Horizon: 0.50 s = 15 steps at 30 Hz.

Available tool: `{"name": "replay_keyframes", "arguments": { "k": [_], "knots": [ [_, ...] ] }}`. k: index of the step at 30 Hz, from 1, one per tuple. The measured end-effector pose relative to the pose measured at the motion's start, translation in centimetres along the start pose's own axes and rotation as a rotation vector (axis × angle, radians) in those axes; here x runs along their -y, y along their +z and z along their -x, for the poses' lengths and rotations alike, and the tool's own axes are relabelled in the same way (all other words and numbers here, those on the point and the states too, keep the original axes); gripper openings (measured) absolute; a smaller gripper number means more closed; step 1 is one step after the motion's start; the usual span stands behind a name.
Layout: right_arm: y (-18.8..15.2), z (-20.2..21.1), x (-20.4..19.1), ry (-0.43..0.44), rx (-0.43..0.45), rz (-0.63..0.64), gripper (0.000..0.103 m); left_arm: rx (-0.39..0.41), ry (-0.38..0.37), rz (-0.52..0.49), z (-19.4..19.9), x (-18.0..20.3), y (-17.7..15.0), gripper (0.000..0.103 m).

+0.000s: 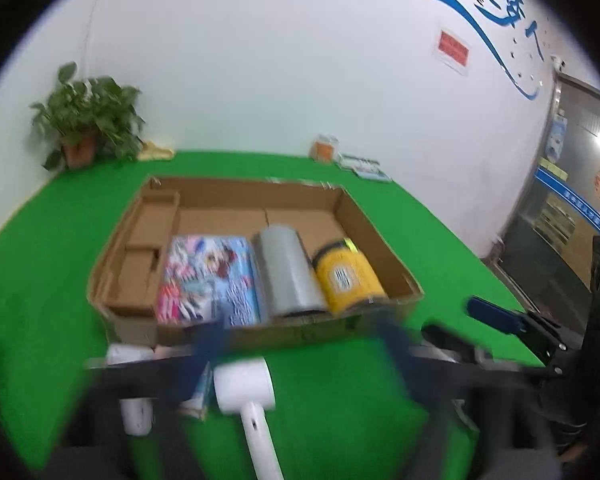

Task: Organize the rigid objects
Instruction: 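Open the left gripper and withdraw it from the box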

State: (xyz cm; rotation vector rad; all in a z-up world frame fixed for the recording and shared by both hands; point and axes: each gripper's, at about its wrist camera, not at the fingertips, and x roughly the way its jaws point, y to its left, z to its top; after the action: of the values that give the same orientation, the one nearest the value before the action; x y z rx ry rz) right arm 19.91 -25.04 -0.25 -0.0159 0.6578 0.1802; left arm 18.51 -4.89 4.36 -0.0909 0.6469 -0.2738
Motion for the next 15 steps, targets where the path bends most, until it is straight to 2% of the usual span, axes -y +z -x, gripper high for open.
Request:
{"name": "replay_keyframes", "arguments": {
  "k": [1, 2, 3, 4, 5, 6, 7, 8, 9, 11, 15],
  "knots": [
    [-0.4, 0.4, -0.3, -0.006, -0.005, 0.000, 0.043, -0.032, -0.002, -0.012, -0.1, 0.3, -0.3, 0.006],
    [-0.7, 0.7, -0.6, 0.004, 0.002, -0.006, 0.045, -0.026, 0.020, -0.020, 0.1, 0.5, -0.6, 0.006],
    [-1.0, 1.1, -0.7, 0.007, 0.009, -0.009, 0.064, -0.008, 0.044, -0.023, 0.5, 0.9, -0.6, 0.006],
    [-1.3, 1.7, -0.8, 0.008, 0.027, -0.016, 0.085, 0.014, 0.068, -0.023, 0.9, 1.3, -0.8, 0.016],
    [-1.5, 2.6, -0.6, 0.006, 0.046, -0.022, 0.103, 0.028, 0.092, -0.024, 1.3, 1.4, -0.8, 0.032],
    [-1.6, 3.4, -0.6, 0.003, 0.075, -0.028, 0.102, 0.030, 0.105, -0.018, 1.6, 1.5, -0.7, 0.079],
    [-1.6, 3.9, -0.4, 0.005, 0.086, -0.033, 0.102, 0.043, 0.146, 0.001, 1.9, 1.5, -0.8, 0.093],
    [-1.6, 4.2, -0.3, -0.003, 0.086, -0.033, 0.102, 0.071, 0.154, 0.030, 2.4, 1.2, -0.8, 0.093],
    [-1.7, 4.4, -0.1, -0.009, 0.084, -0.027, 0.102, 0.075, 0.125, 0.045, 2.6, 1.1, -0.9, 0.093],
    [-2.0, 4.6, 0.0, -0.020, 0.079, -0.020, 0.102, 0.050, 0.086, 0.057, 2.8, 1.1, -1.2, 0.094],
    [-2.6, 4.8, 0.4, -0.024, 0.074, -0.018, 0.102, 0.087, 0.118, 0.026, 3.1, 1.6, -1.7, 0.094]
  ]
}}
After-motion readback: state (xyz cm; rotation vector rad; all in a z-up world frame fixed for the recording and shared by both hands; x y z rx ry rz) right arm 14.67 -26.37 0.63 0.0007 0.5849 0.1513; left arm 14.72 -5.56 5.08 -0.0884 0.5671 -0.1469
